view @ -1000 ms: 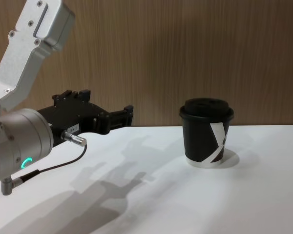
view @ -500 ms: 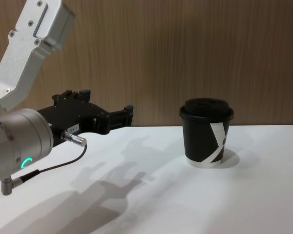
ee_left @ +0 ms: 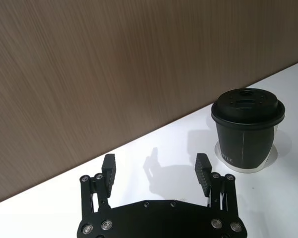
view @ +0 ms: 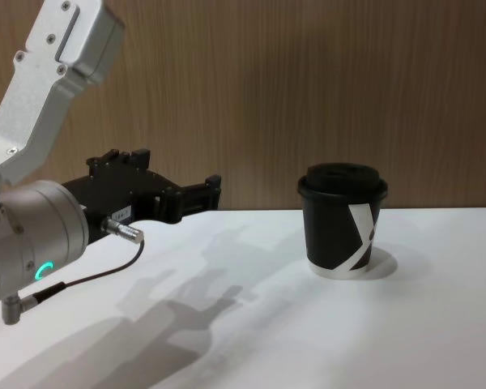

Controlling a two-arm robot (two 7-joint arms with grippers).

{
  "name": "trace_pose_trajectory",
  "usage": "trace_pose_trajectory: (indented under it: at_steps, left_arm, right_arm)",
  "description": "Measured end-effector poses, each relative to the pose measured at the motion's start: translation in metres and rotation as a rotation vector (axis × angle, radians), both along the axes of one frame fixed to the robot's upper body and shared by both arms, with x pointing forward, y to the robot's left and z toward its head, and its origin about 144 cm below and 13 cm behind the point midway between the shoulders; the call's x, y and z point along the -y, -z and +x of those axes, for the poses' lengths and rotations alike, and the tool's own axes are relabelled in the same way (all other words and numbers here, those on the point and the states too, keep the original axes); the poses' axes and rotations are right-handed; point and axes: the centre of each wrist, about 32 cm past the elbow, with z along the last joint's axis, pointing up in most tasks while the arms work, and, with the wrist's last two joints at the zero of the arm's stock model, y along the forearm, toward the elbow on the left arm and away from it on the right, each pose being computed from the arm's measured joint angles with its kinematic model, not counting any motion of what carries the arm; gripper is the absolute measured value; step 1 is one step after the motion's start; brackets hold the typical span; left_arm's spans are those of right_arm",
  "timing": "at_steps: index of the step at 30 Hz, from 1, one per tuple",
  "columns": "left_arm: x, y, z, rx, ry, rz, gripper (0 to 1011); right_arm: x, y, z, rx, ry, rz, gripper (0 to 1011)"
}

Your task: Pick up the straw with one hand, pass it to the other hand, and insert it into the cup.

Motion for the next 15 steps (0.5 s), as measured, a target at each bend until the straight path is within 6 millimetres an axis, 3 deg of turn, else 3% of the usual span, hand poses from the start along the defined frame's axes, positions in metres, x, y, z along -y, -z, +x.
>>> trace_pose_trajectory:
  at_steps: [15]
  left_arm:
    - [0.0, 0.0, 0.0, 0.0, 0.0, 0.0, 1003]
  right_arm:
    - [-0.001, 0.0004, 0.0014, -0.009, -0.002, -0.002, 1001]
